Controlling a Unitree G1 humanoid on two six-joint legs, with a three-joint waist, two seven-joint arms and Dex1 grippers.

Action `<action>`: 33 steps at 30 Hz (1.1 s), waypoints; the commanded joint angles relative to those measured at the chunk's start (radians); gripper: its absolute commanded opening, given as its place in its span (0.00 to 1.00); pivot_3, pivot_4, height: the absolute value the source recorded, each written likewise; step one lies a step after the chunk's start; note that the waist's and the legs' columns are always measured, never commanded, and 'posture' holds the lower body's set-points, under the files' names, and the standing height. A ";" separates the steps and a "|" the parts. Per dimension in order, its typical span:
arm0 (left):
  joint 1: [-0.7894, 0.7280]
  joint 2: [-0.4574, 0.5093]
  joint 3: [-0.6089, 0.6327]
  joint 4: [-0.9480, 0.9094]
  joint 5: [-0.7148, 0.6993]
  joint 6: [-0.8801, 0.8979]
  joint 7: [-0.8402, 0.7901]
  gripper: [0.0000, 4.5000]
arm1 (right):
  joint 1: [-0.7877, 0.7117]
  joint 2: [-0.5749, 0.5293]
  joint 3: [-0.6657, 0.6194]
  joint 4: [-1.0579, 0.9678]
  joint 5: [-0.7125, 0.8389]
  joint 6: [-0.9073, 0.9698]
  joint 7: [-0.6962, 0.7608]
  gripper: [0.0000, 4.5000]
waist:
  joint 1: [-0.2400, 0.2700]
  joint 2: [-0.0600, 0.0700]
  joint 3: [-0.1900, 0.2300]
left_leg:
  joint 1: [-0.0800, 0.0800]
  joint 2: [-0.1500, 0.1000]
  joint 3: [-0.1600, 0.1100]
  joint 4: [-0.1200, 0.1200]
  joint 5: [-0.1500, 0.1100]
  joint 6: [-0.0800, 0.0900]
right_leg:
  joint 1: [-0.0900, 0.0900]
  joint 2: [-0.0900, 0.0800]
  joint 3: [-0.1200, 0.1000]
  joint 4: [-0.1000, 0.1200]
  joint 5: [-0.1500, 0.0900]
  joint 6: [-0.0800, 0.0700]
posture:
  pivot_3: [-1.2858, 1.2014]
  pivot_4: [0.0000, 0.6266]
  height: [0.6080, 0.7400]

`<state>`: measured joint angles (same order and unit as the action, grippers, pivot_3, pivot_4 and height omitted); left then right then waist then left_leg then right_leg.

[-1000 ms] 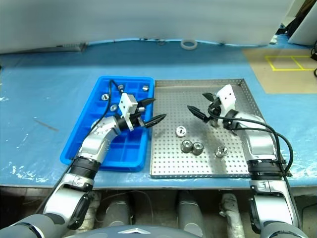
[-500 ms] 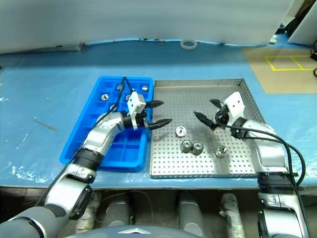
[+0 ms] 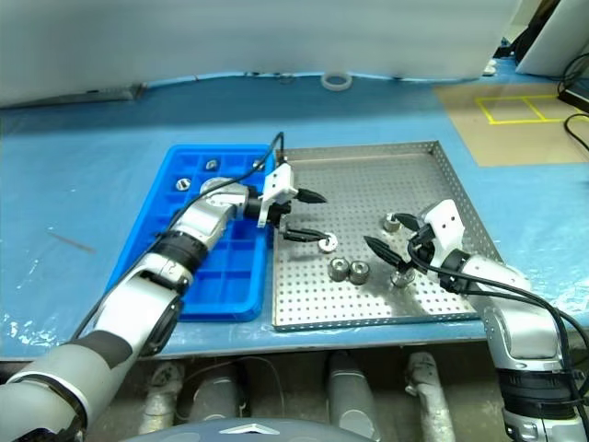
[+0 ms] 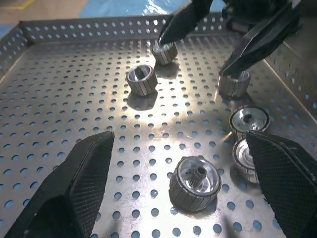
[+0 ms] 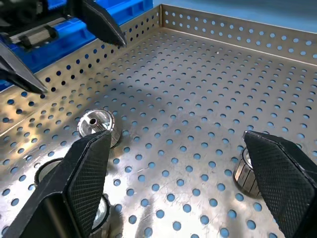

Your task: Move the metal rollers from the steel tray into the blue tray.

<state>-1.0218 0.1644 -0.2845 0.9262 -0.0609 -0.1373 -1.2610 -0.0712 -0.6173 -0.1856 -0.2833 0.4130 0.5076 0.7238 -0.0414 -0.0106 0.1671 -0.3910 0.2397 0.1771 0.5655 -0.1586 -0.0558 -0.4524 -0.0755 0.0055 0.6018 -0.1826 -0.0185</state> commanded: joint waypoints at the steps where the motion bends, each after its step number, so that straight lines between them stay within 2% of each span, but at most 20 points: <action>1: -0.082 -0.026 -0.025 0.126 0.077 -0.114 0.008 0.99 | 0.021 -0.010 -0.043 -0.063 0.023 0.011 -0.021 1.00 | -0.002 0.000 0.000 | -0.001 0.000 0.000 0.000 0.000 0.000 | 0.000 0.000 0.000 -0.001 0.000 0.001 | 0.30 0.24 1.00; 9: -0.126 -0.071 -0.060 0.280 0.207 -0.205 0.039 0.99 | 0.040 -0.013 -0.049 -0.083 0.026 0.017 -0.038 1.00 | -0.006 0.001 0.000 | -0.005 0.000 0.000 0.002 -0.003 0.005 | 0.001 0.000 0.000 -0.008 0.002 0.003 | 0.29 0.24 1.00; 12: -0.113 -0.078 -0.089 0.307 0.270 -0.230 0.103 0.87 | 0.038 -0.014 -0.049 -0.083 0.026 0.018 -0.041 1.00 | -0.006 0.001 0.000 | -0.005 0.000 0.000 0.002 -0.005 0.008 | 0.004 -0.001 0.000 -0.012 0.003 0.003 | 0.29 0.24 1.00; 18: -0.105 -0.112 -0.018 0.312 0.238 -0.219 0.155 0.41 | 0.013 -0.016 -0.034 -0.059 0.012 0.008 -0.044 1.00 | -0.004 0.001 0.000 | 0.000 -0.001 0.000 0.003 -0.006 0.010 | 0.011 -0.002 0.000 -0.015 0.003 0.003 | 0.30 0.24 1.00; 19: -0.110 -0.119 0.008 0.306 0.212 -0.198 0.144 0.37 | 0.005 -0.015 -0.027 -0.052 0.011 0.007 -0.040 1.00 | -0.003 0.001 0.000 | 0.000 -0.001 0.000 0.003 -0.006 0.010 | 0.012 -0.002 0.000 -0.015 0.003 0.003 | 0.31 0.24 1.00; 27: -0.073 -0.109 0.187 0.157 0.028 -0.066 0.068 0.37 | -0.101 0.000 0.047 0.037 -0.001 -0.012 0.013 1.00 | 0.000 0.001 0.000 | 0.002 -0.001 0.000 0.003 -0.006 0.010 | 0.013 -0.003 -0.001 -0.014 0.003 0.003 | 0.35 0.24 1.00; 29: -0.008 -0.089 0.240 0.013 -0.026 -0.009 0.129 0.37 | -0.163 0.013 0.092 0.091 -0.010 -0.028 0.043 1.00 | 0.001 0.001 0.000 | 0.003 -0.001 0.000 0.002 -0.006 0.010 | 0.013 -0.003 -0.001 -0.014 0.003 0.003 | 0.38 0.24 1.00; 33: 0.152 -0.061 0.316 -0.295 -0.035 0.093 0.389 0.37 | -0.286 0.047 0.163 0.219 -0.045 -0.087 0.090 1.00 | 0.008 0.001 -0.001 | 0.003 0.000 0.000 0.002 -0.006 0.010 | 0.013 -0.003 -0.002 -0.013 0.003 0.003 | 0.43 0.24 1.00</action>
<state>-0.9085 0.0923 -0.0139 0.7761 -0.0797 -0.0780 -0.9859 -0.3127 -0.5796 -0.0368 -0.0913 0.3771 0.4629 0.7893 -0.0337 -0.0094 0.1666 -0.3875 0.2400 0.1770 0.5666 -0.1644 -0.0463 -0.4393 -0.0781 0.0033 0.5884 -0.1793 -0.0159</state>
